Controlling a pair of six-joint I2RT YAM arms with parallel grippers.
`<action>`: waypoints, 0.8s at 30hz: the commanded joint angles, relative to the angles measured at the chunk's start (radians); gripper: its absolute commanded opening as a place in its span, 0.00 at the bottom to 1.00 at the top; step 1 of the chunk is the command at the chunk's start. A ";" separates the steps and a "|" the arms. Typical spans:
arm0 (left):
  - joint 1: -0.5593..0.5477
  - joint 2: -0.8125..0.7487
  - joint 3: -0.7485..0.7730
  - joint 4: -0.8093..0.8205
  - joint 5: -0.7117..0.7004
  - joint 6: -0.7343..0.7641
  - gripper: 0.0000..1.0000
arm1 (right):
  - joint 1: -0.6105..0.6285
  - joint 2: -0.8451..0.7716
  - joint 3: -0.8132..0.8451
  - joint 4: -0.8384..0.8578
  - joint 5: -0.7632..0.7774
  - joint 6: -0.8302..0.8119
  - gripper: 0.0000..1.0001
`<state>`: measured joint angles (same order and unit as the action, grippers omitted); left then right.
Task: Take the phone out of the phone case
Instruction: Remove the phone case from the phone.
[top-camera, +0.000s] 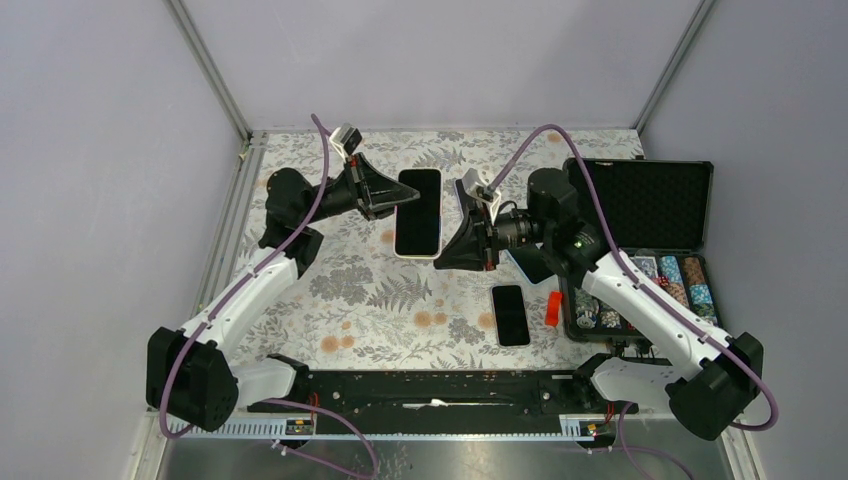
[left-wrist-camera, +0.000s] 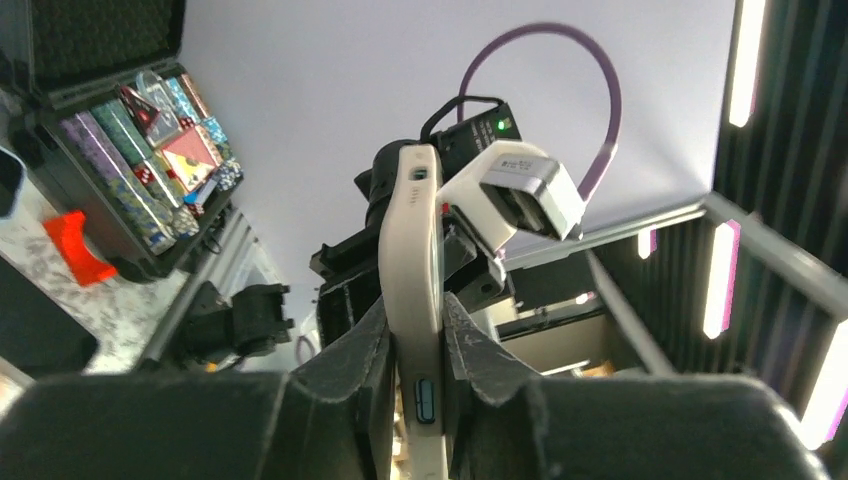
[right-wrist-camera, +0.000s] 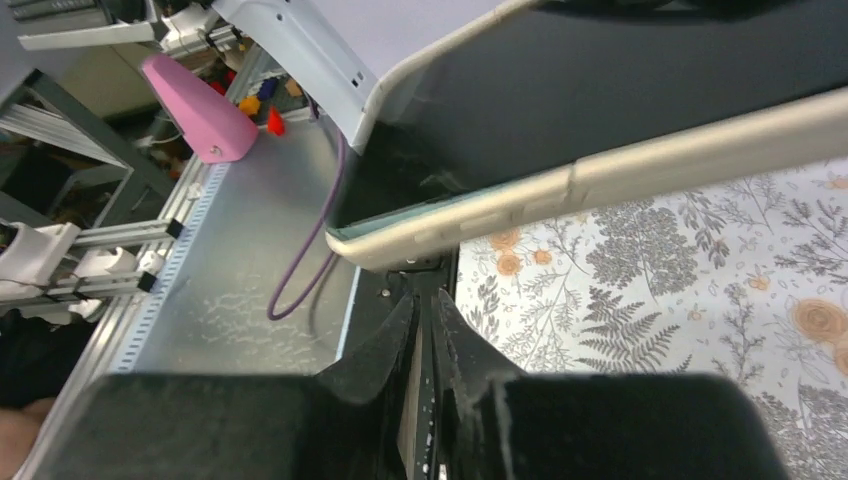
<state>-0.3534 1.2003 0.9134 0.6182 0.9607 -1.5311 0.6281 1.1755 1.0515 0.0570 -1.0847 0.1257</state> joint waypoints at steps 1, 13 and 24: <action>0.002 -0.006 0.021 0.023 -0.046 -0.142 0.00 | -0.003 0.010 0.003 -0.005 0.014 -0.085 0.00; 0.017 -0.017 0.001 -0.004 -0.172 -0.092 0.00 | 0.007 -0.069 -0.279 0.567 0.330 0.298 0.33; 0.011 -0.102 -0.101 0.007 -0.552 -0.014 0.00 | 0.287 -0.047 -0.503 1.077 0.994 0.452 0.80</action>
<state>-0.3340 1.1908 0.7967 0.5594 0.5789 -1.5875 0.8368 1.1202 0.5659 0.8494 -0.4255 0.5289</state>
